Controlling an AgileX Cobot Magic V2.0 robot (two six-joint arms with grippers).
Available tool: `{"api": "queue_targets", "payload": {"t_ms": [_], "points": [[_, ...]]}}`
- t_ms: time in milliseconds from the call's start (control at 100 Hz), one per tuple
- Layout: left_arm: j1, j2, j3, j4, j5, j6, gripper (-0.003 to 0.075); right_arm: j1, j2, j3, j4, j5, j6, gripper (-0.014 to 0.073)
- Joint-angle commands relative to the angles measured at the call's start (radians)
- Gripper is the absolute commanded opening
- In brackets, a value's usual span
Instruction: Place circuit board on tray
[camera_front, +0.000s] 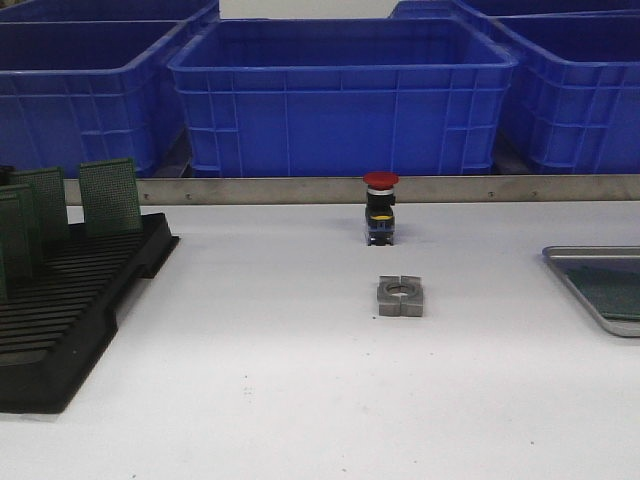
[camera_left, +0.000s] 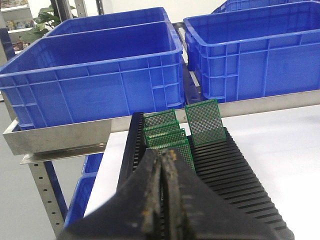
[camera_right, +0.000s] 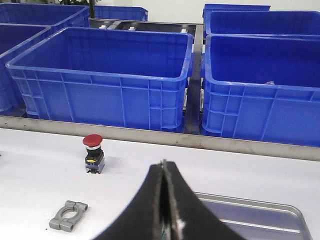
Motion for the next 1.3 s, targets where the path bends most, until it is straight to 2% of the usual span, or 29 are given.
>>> {"api": "queue_targets", "payload": {"t_ms": [0,170,290,550,670,850,1160,1290], "points": [[0.002,-0.034,0.041,-0.009,-0.085,-0.010,-0.0019,-0.002,0.008,-0.023,0.019,-0.050,-0.004,-0.0069],[0.002,-0.034,0.041,-0.009,-0.085,-0.010,-0.0019,-0.001,0.001,-0.016,-0.012,-0.057,0.001,-0.0069],[0.002,-0.034,0.041,-0.009,-0.085,-0.010,-0.0019,-0.001,-0.036,0.004,-0.127,-0.059,0.091,-0.0069],[0.002,-0.034,0.041,-0.009,-0.085,-0.010,-0.0019,-0.001,-0.202,0.088,-0.648,-0.091,0.654,-0.0069],[0.002,-0.034,0.041,-0.009,-0.085,-0.010,-0.0019,-0.001,-0.263,0.134,-0.789,-0.116,0.814,-0.0069],[0.002,-0.034,0.041,-0.009,-0.085,-0.010,-0.0019,-0.001,-0.297,0.193,-0.811,-0.144,0.845,-0.0069],[0.002,-0.034,0.041,-0.009,-0.085,-0.010,-0.0019,-0.001,-0.297,0.316,-0.815,-0.299,0.872,-0.0069],[0.002,-0.034,0.041,-0.009,-0.085,-0.010,-0.0019,-0.001,-0.297,0.314,-0.854,-0.294,0.888,-0.0069]]}}
